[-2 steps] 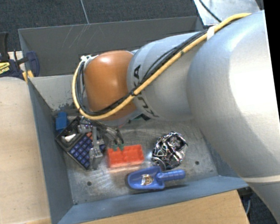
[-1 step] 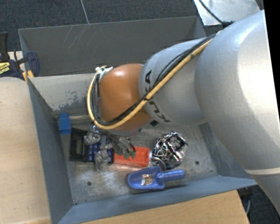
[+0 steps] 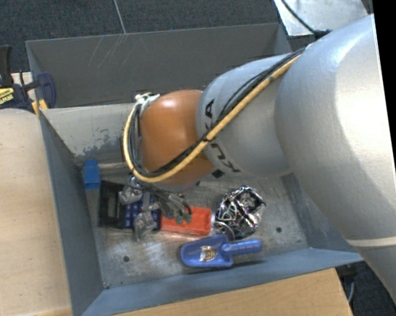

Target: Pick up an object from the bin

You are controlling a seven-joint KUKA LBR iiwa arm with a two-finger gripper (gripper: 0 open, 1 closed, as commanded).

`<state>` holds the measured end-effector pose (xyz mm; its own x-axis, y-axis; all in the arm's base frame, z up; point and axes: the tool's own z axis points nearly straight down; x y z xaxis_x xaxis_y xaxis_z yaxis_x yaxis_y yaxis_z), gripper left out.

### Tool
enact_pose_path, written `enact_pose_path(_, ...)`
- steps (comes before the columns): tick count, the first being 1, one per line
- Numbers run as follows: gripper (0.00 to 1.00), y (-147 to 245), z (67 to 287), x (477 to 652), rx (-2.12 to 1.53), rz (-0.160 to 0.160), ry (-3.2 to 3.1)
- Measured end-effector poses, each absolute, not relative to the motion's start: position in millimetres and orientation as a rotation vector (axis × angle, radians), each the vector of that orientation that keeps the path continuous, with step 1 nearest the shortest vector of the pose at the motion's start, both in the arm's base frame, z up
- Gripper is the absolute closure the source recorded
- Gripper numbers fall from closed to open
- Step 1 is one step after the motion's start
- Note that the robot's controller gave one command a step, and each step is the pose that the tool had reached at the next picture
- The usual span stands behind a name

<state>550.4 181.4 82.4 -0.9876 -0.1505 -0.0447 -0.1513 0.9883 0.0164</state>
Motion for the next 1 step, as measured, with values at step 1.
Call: enact_pose_path(1,1.0,182.9,81.4,554.7,-0.203,0.029,3.104)
